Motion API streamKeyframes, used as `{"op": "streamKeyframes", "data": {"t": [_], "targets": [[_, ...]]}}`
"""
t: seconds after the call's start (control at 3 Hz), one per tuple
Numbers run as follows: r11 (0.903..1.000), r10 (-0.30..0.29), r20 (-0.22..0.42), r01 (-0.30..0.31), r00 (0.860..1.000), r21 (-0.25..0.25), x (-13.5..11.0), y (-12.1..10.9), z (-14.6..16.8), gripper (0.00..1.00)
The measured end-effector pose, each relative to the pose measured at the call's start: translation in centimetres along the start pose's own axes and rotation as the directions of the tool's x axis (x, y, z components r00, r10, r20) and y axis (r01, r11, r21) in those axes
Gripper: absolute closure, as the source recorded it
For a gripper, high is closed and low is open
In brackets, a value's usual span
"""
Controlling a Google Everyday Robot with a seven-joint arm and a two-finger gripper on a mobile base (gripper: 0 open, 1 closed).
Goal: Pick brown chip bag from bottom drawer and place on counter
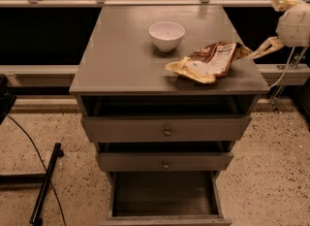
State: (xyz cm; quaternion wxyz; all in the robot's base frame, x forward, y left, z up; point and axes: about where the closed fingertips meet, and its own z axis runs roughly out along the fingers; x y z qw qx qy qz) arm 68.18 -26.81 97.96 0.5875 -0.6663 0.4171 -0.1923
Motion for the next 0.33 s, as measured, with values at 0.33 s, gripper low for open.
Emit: {"op": "streamKeyframes", "data": {"t": [0.33], "targets": [[0.9992, 0.0, 0.023, 0.001, 1.0, -0.04, 1.03, -0.32, -3.2, 0.0]]}}
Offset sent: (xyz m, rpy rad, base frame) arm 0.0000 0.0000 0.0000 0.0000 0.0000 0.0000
